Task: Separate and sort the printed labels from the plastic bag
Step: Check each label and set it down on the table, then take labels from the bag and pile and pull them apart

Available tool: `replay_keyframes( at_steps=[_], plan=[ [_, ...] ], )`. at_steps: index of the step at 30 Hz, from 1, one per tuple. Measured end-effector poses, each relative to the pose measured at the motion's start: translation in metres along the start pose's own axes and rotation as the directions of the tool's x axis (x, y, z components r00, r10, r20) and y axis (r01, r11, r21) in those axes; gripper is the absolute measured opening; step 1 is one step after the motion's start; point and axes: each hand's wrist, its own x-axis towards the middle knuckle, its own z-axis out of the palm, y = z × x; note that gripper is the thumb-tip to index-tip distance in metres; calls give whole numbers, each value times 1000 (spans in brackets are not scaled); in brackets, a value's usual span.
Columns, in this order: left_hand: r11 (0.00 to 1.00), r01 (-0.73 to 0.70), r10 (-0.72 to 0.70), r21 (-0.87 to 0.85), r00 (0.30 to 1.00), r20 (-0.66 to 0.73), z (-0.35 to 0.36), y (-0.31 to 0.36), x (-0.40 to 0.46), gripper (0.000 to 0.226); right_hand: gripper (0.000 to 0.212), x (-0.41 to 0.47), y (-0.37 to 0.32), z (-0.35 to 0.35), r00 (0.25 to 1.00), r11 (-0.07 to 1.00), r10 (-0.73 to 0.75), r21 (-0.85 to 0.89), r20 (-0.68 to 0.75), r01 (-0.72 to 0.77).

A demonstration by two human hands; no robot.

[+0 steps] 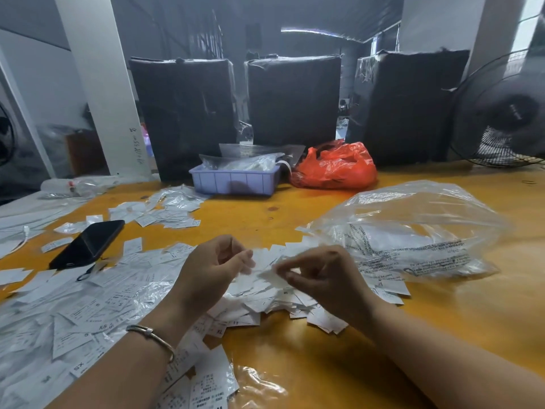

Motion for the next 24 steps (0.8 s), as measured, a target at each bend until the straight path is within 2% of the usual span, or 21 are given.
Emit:
replay_keyframes(
  at_steps=[2, 5, 8, 10, 12, 15, 17, 20, 24],
  plan=[
    [998, 31, -29, -63, 999, 36, 0, 1, 0, 14, 7, 1, 1, -4, 996, 980, 85, 185, -40, -76],
    [995, 60, -53, -74, 995, 88, -1, 0, -1, 14, 5, 2, 0, -10, 984, 889, 174, 426, 23, -168],
    [996, 59, -52, -66, 994, 94, 0, -1, -2, 7, 9, 3, 1, -12, 974, 874, 219, 431, 63, -225],
    [996, 47, -39, -73, 994, 103, 2, -1, -2, 3, 15, 3, 2, -13, 964, 857, 263, 452, 28, -247],
    [997, 34, -25, -74, 993, 114, 3, 0, -3, 8, 9, 4, 3, -14, 949, 823, 316, 502, -11, -268],
    [995, 24, -11, -96, 991, 132, 3, 2, -3, 7, 42, 6, 3, -16, 917, 751, 399, 573, 2, -329],
    [989, 21, 1, -147, 989, 148, 3, 5, -3, 4, 50, 7, 2, -19, 901, 700, 434, 620, 24, -354],
    [967, 24, 25, -255, 982, 187, 3, 10, -4, 9, 27, 8, 0, -21, 901, 655, 433, 679, 25, -333],
    [954, 26, 51, -300, 968, 246, 5, 13, -6, 16, 18, 7, -3, -23, 893, 638, 451, 694, 16, -334]
  ],
)
